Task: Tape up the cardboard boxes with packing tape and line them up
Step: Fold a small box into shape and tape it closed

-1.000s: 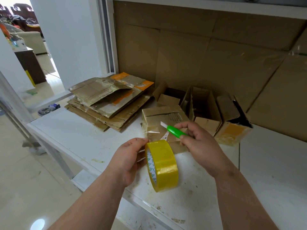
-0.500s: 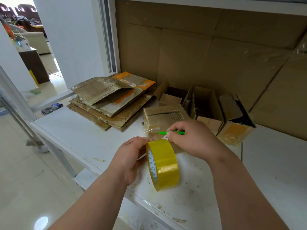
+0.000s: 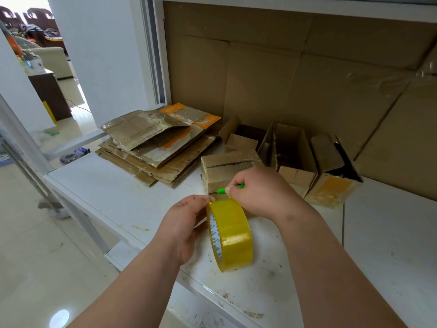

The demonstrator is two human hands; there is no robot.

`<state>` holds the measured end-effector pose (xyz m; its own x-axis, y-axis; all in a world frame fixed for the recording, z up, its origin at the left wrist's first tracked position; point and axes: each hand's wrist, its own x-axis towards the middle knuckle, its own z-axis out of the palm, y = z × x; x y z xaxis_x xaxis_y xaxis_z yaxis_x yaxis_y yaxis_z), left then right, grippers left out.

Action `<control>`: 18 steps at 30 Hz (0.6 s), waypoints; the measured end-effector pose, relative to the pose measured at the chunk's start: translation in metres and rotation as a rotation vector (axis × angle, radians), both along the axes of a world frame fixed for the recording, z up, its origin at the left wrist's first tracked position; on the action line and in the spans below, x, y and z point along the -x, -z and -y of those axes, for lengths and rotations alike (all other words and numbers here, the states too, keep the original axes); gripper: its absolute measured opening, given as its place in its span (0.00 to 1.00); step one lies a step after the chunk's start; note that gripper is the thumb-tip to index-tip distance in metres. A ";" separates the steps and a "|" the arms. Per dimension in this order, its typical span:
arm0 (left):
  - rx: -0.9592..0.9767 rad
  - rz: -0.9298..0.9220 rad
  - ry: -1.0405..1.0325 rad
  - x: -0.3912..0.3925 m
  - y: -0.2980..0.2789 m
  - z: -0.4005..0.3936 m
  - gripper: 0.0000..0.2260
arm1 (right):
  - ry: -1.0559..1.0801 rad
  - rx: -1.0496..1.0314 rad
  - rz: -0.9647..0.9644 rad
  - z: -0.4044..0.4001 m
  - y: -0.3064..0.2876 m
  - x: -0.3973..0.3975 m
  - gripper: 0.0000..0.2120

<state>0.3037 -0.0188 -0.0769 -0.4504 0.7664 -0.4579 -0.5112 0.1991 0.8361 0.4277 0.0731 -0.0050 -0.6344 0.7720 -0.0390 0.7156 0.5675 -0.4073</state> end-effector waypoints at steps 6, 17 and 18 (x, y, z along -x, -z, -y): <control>-0.005 0.016 -0.018 0.000 0.000 0.001 0.06 | -0.009 -0.037 0.044 0.001 -0.001 0.007 0.09; -0.009 -0.013 0.020 0.001 -0.004 0.003 0.07 | 0.011 -0.029 0.047 -0.005 0.005 0.009 0.09; -0.011 -0.013 0.021 0.002 -0.003 0.003 0.07 | 0.022 -0.019 0.042 -0.007 0.007 0.006 0.09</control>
